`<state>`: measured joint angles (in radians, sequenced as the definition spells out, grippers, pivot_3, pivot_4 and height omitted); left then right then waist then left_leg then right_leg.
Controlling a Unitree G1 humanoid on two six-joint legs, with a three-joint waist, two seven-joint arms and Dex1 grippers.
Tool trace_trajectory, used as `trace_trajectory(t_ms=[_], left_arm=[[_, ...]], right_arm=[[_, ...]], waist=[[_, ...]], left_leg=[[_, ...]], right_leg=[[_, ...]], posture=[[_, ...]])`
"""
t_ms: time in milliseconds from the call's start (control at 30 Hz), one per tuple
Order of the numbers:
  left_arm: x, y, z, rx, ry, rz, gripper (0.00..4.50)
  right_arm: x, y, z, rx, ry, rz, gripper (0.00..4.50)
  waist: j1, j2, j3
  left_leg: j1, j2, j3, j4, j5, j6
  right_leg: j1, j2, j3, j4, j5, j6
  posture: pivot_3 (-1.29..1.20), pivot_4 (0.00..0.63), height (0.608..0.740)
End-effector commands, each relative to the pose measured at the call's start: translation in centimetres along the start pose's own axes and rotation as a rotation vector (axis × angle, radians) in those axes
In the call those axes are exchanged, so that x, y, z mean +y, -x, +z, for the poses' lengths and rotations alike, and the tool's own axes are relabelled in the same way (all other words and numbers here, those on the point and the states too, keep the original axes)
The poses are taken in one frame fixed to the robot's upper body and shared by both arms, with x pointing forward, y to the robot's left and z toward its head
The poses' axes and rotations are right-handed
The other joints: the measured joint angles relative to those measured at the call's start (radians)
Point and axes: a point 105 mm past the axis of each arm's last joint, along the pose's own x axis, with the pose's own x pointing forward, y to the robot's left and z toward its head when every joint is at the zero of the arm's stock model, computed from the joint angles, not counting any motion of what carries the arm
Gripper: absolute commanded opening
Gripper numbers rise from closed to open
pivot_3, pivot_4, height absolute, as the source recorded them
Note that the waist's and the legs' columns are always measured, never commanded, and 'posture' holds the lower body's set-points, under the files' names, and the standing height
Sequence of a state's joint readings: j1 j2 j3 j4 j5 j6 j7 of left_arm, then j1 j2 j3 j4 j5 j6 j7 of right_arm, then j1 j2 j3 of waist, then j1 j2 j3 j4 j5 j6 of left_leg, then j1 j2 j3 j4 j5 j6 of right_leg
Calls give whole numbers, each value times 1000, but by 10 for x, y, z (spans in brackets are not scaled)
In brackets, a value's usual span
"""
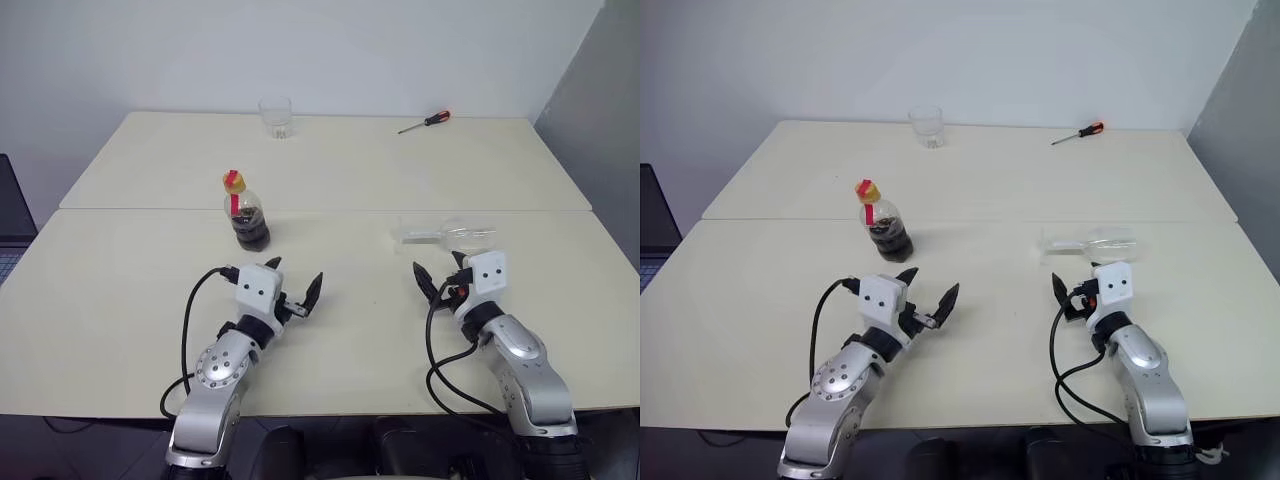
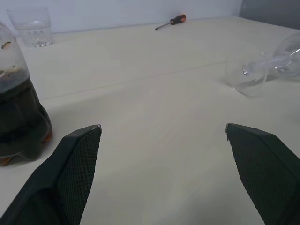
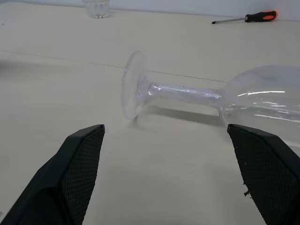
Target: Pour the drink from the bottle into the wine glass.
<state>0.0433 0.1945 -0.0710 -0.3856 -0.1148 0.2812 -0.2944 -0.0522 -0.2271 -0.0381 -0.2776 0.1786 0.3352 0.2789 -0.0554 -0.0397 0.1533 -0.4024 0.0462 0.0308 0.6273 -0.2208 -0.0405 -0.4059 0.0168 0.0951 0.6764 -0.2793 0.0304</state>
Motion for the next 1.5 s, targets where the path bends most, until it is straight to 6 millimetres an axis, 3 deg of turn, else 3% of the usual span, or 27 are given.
trace_trajectory(t_ms=[33,533,767,1000,1100,1200,1500], left_arm=[[5,-2,9,-46,-2,25,4500],[2,5,3,-38,4,3,4500],[6,4,9,-48,-15,6,4500],[47,6,10,-27,-21,232,4500],[68,7,11,-20,-23,352,4500],[71,0,17,-30,-21,366,4500],[78,-26,19,-18,3,404,4500]], right_arm=[[0,0,15,-56,17,1,4475],[5,0,16,-55,-6,26,4475],[7,1,15,-51,-10,28,4475],[18,2,21,-75,-11,97,4475],[50,6,28,-70,-33,314,4475],[67,11,29,-30,-23,456,4475],[68,-4,48,-65,79,520,4475]], waist=[[0,0,0],[-1,0,0],[0,0,0],[-1,0,0],[0,0,0],[0,-2,2],[5,-8,5]], left_leg=[[0,0,0,0,0,0],[0,0,0,0,0,0],[0,0,0,0,0,0],[0,0,0,0,0,0],[0,0,-1,0,0,0],[0,0,-1,0,0,0],[0,-1,-1,1,0,0]], right_leg=[[0,0,0,0,0,0],[0,0,0,0,0,0],[0,0,0,0,0,0],[0,0,0,0,0,0],[0,0,-1,0,0,0],[1,0,-2,1,0,0],[1,1,-2,0,1,2]], posture=[[0,150,740],[0,150,740],[0,150,740],[0,150,740],[0,150,740],[0,150,740],[0,150,740]])
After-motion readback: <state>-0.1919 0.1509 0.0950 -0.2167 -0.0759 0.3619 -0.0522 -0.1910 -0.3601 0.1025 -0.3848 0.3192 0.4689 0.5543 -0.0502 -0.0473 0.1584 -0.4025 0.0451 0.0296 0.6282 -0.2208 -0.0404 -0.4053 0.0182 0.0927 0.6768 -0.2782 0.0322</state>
